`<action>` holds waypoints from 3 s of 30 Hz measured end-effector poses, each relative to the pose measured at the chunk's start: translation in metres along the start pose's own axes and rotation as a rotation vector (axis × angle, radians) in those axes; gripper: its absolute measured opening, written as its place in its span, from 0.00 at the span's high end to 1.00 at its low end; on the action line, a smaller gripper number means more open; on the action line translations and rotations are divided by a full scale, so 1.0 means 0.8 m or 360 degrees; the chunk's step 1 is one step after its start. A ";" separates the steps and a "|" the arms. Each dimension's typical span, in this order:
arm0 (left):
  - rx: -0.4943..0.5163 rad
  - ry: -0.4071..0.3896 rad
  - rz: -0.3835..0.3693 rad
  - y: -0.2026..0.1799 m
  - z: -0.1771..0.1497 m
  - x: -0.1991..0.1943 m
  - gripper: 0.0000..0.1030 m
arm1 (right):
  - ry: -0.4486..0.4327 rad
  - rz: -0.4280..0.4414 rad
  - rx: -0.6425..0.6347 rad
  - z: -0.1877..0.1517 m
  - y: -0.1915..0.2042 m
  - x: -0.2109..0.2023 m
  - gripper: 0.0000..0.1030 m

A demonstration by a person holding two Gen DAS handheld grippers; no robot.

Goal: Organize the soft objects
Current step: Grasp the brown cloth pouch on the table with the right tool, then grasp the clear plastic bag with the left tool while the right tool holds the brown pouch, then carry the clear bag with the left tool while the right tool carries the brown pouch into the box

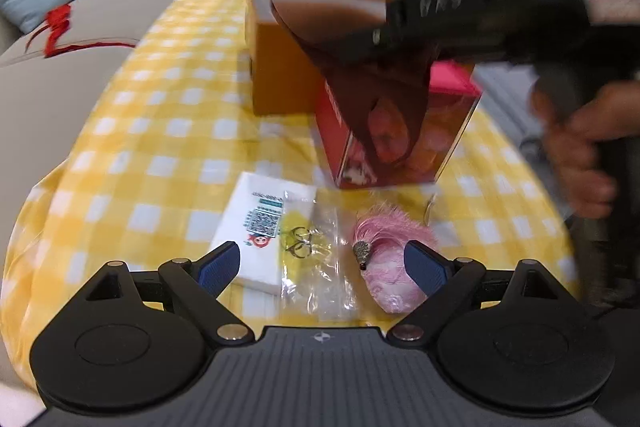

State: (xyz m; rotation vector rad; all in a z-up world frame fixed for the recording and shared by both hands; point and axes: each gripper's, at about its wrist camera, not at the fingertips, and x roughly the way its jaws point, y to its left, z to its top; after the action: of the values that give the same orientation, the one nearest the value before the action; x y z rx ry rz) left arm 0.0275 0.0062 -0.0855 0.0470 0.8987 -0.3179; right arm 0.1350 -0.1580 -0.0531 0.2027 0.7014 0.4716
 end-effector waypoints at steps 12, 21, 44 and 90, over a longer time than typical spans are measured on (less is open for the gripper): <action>-0.0052 0.0124 -0.0036 0.006 -0.003 0.058 0.41 | -0.0016 0.0093 0.0173 0.007 -0.023 -0.006 0.86; -0.0095 0.0135 0.0063 0.001 0.001 0.056 0.96 | -0.0007 0.0093 0.0209 0.007 -0.030 -0.004 0.86; -0.0379 0.0082 -0.0251 0.053 0.015 -0.023 1.00 | -0.0060 0.0129 0.0208 0.013 -0.038 -0.024 0.85; -0.0411 -0.0314 0.0054 0.057 0.264 0.047 1.00 | -0.0194 -0.0085 0.0145 0.161 -0.128 0.087 0.85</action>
State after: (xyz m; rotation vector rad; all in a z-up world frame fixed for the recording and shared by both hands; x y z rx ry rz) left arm 0.2236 0.0034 0.0132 -0.2042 0.7363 -0.1694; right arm 0.3020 -0.2168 -0.0304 0.2951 0.6077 0.3736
